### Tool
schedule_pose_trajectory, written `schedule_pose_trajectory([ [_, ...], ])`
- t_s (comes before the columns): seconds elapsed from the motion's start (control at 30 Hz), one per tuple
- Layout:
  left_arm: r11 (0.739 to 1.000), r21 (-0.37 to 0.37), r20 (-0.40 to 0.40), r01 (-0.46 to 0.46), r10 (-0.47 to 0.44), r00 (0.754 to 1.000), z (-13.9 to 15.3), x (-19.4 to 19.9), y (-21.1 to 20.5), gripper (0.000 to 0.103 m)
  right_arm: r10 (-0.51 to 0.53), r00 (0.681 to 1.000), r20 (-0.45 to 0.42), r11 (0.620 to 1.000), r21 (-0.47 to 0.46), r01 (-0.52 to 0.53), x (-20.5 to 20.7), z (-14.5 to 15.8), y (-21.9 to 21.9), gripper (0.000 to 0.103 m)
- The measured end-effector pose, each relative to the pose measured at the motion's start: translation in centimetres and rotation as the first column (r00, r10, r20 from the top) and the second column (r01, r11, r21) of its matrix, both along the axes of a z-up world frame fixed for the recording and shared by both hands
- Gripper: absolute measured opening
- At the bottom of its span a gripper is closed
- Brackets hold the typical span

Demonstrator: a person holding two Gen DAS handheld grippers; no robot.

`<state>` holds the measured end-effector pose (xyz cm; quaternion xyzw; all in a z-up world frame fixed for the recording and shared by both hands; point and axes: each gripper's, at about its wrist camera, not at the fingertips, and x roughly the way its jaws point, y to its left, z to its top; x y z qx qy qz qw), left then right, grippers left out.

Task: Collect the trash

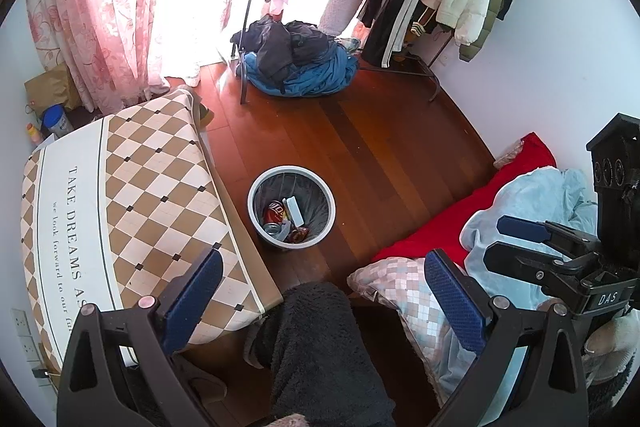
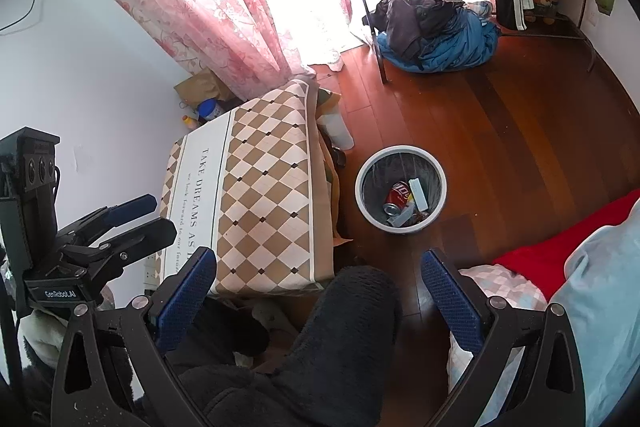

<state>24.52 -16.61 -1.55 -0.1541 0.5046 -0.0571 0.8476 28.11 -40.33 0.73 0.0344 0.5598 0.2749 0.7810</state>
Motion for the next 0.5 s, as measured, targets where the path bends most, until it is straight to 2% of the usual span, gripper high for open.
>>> schedule_pose_trajectory([
  [0.5, 1.0, -0.023, -0.004, 0.002, -0.002, 1.0, 0.29, -0.55, 0.28, 0.103, -0.003, 1.0, 0.0, 1.0, -0.002, 0.003, -0.3, 0.11, 0.39, 0.103],
])
